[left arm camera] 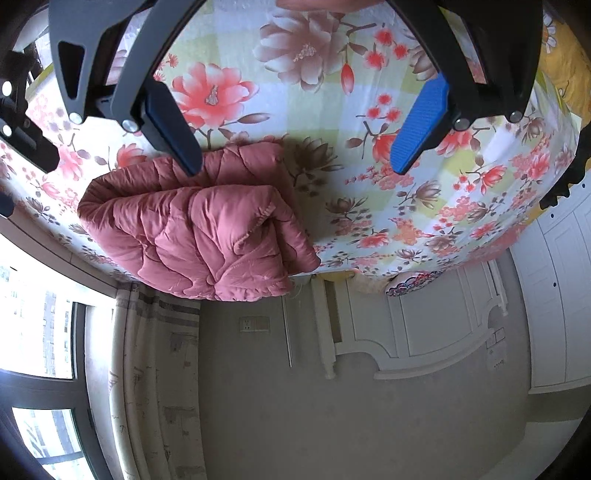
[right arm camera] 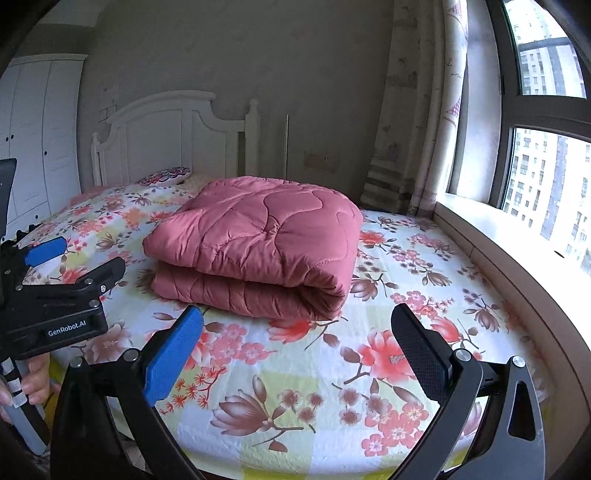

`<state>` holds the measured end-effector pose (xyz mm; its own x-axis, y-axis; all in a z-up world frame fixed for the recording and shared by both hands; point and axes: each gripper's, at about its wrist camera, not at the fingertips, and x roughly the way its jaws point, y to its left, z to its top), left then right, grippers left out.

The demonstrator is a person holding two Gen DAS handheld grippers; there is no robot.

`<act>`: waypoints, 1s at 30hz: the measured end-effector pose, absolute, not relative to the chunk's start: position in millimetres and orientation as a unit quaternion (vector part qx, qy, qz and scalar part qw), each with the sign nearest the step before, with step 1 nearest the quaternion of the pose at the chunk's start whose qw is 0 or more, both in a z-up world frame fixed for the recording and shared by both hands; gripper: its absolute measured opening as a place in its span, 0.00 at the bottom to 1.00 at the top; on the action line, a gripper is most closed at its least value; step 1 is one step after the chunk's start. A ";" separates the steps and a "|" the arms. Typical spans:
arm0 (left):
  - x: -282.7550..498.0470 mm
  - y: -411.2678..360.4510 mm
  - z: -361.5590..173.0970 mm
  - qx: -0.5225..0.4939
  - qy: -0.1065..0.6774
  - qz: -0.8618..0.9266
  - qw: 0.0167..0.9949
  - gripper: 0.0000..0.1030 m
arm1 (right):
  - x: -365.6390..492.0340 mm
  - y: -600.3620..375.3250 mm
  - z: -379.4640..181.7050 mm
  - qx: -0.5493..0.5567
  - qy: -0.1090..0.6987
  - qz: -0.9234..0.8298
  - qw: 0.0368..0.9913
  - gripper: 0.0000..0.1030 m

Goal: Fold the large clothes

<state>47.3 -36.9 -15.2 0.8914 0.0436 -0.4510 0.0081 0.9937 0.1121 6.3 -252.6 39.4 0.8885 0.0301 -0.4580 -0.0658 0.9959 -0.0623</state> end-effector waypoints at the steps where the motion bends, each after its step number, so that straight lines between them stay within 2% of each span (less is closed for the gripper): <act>1: 46.7 -36.4 -15.7 0.056 0.234 0.008 0.971 0.98 | 6.2 -252.5 39.2 -0.038 0.235 0.025 0.971 0.96; 30: 40.6 -42.4 -19.5 0.060 0.229 0.005 0.972 0.98 | 10.8 -258.4 35.2 -0.014 0.247 0.031 0.968 0.96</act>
<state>40.6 -42.4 -19.5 0.8949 0.0378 -0.4446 0.0170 0.9928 0.1187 10.8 -258.4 35.2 0.8763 0.0529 -0.4789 -0.0667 0.9977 -0.0119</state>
